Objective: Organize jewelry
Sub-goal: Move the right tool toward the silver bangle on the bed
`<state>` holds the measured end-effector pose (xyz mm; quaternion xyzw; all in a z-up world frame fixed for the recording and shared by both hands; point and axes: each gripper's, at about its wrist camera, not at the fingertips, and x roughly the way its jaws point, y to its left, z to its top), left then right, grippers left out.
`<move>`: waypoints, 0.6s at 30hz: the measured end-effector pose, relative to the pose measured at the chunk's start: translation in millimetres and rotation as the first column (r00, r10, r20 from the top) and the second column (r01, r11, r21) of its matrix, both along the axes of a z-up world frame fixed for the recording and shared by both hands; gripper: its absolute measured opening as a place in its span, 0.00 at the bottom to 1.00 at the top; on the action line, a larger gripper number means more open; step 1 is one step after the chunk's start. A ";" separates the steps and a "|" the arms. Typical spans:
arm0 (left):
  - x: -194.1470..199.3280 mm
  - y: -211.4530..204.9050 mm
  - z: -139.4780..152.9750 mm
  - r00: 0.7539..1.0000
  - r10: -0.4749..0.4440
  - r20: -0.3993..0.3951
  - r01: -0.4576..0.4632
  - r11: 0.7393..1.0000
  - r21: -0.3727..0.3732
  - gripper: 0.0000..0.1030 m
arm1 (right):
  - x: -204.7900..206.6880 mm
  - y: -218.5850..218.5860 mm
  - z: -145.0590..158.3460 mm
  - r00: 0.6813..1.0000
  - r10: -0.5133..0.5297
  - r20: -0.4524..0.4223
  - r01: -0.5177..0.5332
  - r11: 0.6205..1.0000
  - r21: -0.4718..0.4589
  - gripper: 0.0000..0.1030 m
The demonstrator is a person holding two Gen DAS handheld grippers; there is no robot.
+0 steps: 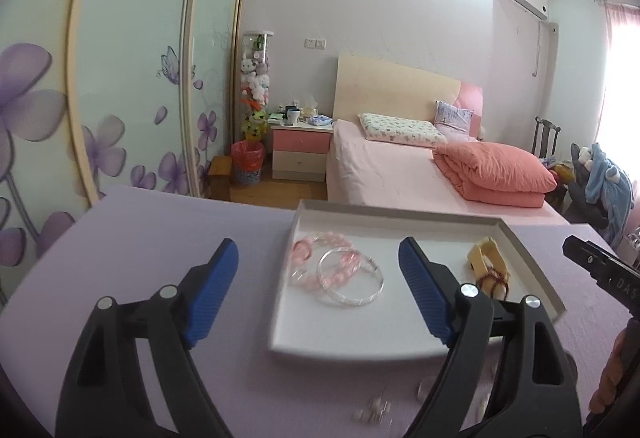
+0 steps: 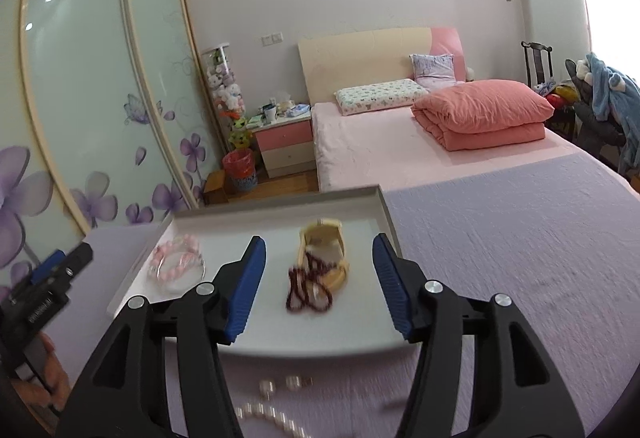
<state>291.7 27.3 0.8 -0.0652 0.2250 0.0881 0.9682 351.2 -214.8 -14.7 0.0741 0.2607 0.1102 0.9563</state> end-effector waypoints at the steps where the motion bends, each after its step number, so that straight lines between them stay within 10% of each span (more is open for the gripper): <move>1: -10.5 -0.3 0.9 1.000 -0.011 0.004 0.011 1.000 0.003 0.78 | -10.4 -2.5 -1.0 1.000 0.012 -0.001 -0.012 1.000 -0.007 0.58; 18: -95.8 -20.9 -33.2 0.989 -0.108 -0.104 0.111 0.993 0.027 0.78 | -68.6 -36.5 -59.8 0.975 -0.002 -0.221 -0.024 0.993 -0.113 0.60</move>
